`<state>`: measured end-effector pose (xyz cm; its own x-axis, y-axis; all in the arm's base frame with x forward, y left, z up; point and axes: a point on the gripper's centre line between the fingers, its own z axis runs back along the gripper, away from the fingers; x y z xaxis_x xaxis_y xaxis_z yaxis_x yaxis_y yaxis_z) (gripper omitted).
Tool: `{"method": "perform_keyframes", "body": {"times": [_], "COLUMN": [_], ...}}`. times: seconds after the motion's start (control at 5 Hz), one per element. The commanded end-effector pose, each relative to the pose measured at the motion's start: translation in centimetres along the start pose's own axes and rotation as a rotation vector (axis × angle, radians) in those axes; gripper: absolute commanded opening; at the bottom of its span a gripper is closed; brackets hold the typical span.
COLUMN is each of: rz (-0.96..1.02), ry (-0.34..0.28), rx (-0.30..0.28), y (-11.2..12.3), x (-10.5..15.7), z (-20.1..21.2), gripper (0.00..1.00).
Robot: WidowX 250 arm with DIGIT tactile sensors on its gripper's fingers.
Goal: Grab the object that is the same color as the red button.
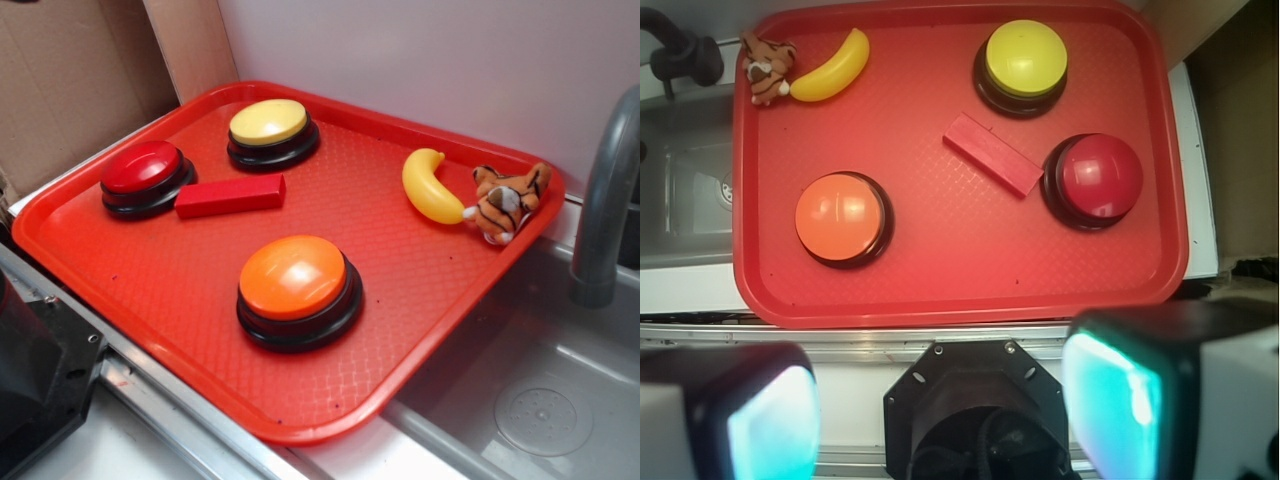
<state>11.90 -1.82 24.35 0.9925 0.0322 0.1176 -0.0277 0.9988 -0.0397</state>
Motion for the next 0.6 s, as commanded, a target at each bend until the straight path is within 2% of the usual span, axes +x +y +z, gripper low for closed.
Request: {"method": "perform_keyframes", "body": {"times": [0.0,0.2,0.4], "rz": [0.000,-0.101,-0.166], "ry": [0.000,0.016,-0.018], "rx": [0.000,0.003,0.005], "y": [0.0,0.7,1.3], "x": [0.0,2.2,4.1], "z": [0.0,-2.3,-4.7], "gripper": [1.00,1.00,1.00]}}
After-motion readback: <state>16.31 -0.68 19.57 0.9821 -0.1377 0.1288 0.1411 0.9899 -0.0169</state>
